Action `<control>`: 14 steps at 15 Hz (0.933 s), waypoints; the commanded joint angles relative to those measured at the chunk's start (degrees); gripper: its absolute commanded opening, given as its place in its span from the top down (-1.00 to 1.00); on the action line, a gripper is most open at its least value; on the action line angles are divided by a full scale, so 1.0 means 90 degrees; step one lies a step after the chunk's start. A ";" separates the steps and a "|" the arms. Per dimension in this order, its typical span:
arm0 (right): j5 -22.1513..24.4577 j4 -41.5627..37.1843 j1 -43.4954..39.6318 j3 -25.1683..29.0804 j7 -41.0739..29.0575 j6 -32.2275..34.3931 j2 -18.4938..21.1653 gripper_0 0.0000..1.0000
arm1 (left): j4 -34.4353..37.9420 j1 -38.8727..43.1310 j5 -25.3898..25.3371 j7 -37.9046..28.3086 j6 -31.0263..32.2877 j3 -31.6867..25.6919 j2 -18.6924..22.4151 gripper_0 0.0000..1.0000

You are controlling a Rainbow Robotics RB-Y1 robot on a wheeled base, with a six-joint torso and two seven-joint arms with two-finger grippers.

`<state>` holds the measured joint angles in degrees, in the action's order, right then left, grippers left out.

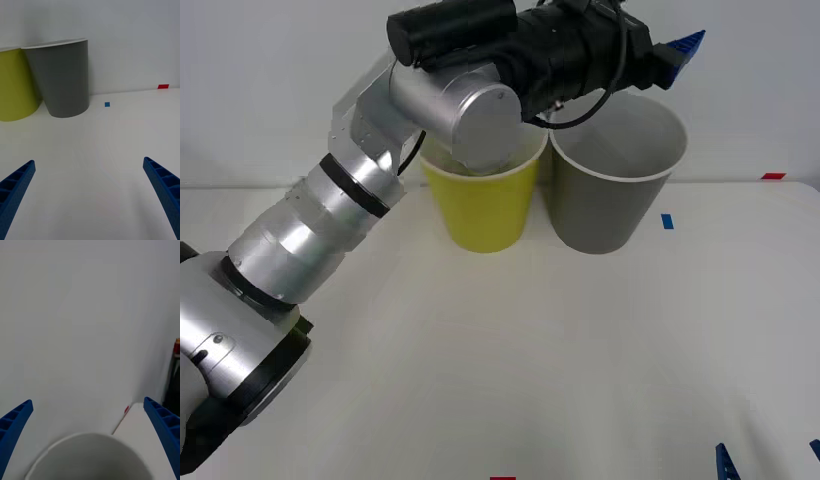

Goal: Put cans in the gray bin and PET bottles in the light green bin.

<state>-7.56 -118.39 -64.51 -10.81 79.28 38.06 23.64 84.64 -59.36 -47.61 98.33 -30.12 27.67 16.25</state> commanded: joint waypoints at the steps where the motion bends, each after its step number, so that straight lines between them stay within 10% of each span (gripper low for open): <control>1: 0.0000 0.0000 0.0000 0.0000 0.0000 0.0000 0.0000 -1.00 | 0.0869 0.0004 0.0084 0.0080 -0.1565 -0.0760 0.0295 -1.00; 14: 0.0000 0.0000 0.0000 0.0000 0.0000 0.0000 0.0000 -1.00 | 0.4346 0.1781 0.0504 -0.0037 -0.4046 -0.3426 0.0715 -1.00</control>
<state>-7.56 -118.39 -64.51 -10.81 79.28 38.06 23.64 121.24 -45.79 -42.93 98.21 -65.40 -1.04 22.41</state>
